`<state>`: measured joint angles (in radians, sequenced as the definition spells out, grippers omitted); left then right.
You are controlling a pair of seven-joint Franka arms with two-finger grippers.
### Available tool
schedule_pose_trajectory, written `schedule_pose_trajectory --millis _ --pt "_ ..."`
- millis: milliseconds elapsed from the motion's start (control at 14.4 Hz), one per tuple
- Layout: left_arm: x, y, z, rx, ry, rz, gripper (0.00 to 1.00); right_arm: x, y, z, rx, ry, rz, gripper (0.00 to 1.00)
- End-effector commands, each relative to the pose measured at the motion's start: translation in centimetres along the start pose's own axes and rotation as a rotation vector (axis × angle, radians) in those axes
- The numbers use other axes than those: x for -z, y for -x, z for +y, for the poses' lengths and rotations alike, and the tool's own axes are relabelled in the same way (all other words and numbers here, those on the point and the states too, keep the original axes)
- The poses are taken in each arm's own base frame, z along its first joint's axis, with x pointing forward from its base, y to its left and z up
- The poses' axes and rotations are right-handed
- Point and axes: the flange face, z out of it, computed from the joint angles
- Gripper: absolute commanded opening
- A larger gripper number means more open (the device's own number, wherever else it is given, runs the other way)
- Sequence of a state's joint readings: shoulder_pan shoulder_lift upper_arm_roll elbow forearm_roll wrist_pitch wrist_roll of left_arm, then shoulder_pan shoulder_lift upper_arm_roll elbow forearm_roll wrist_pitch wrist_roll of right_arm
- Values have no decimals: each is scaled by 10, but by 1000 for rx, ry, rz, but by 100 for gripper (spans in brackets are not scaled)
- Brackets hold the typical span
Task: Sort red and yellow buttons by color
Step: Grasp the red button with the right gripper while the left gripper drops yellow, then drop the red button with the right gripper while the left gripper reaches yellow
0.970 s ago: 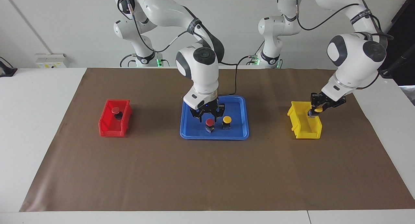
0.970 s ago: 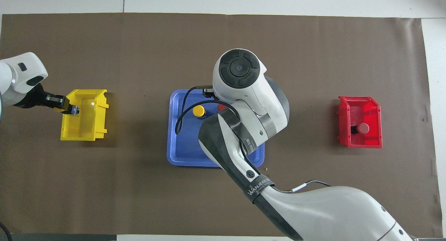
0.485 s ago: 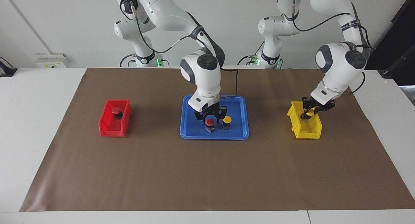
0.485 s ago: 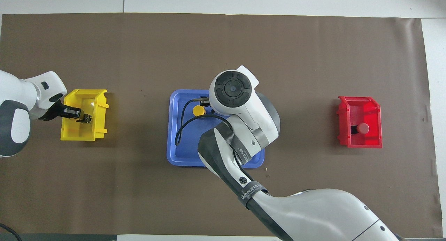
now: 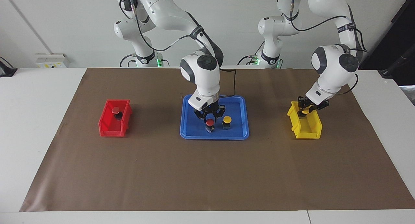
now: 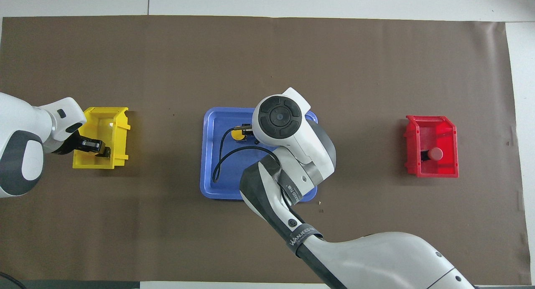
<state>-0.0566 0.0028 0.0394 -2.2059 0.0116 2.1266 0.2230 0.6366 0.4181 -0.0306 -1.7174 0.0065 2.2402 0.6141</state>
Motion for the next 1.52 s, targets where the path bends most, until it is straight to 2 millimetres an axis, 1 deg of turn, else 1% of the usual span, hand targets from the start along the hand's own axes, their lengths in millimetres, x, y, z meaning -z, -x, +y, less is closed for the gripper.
schedule_pose_trajectory --millis 0,69,139,208,277,347,416,485,554,624,693,762,832,901,970,1040,1109,1178,1317,1386,1455 --pt "4 10 1 10 -5 17 52 8 1 6 -4 -1 23 17" --pt "5 10 2 8 -6 18 55 13 -2 5 -7 0 22 15" --pt "6 9 2 8 -6 21 57 26 -8 3 -9 0 24 15" --pt "5 8 3 7 -6 20 58 46 -16 4 -18 14 6 15" --pt "7 8 2 8 -7 23 58 65 -29 15 -30 27 -4 15" --pt "10 4 1 8 -9 29 58 89 -41 43 -29 40 -17 15" --pt "21 -1 0 9 -11 38 58 118 -48 76 5 41 -22 15" --pt "38 -5 -1 6 -10 32 59 138 -51 113 28 50 -51 15" --pt "65 -11 -1 2 -13 42 74 154 -51 157 47 65 -93 15" --pt "100 -17 4 -6 -19 64 100 164 -49 199 76 67 -121 15" --pt "136 -23 7 -12 -23 79 100 172 -47 244 117 61 -131 16" --pt "174 -28 9 -15 -24 73 100 170 -45 283 127 57 -140 16" --pt "205 -38 9 -17 -24 54 100 168 -45 322 138 49 -148 16" --pt "230 -47 9 -17 -29 41 100 165 -46 344 168 44 -154 16" --pt "240 -61 27 -23 -29 37 100 161 -45 366 182 41 -148 16" --pt "238 -68 39 -12 -29 62 100 155 -42 386 197 38 -140 16" --pt "234 -75 47 15 -34 111 100 146 -37 404 219 38 -115 16" --pt "214 -80 72 26 -30 115 100 137 -30 421 219 34 -92 16" --pt "175 -93 149 84 -21 144 100 117 -15 433 184 4 -74 16" --pt "150 -101 190 110 -12 165 100 110 -10 435 175 0 -58 16" --pt "125 -110 227 133 -4 176 100 100 -5 436 182 1 -57 16"
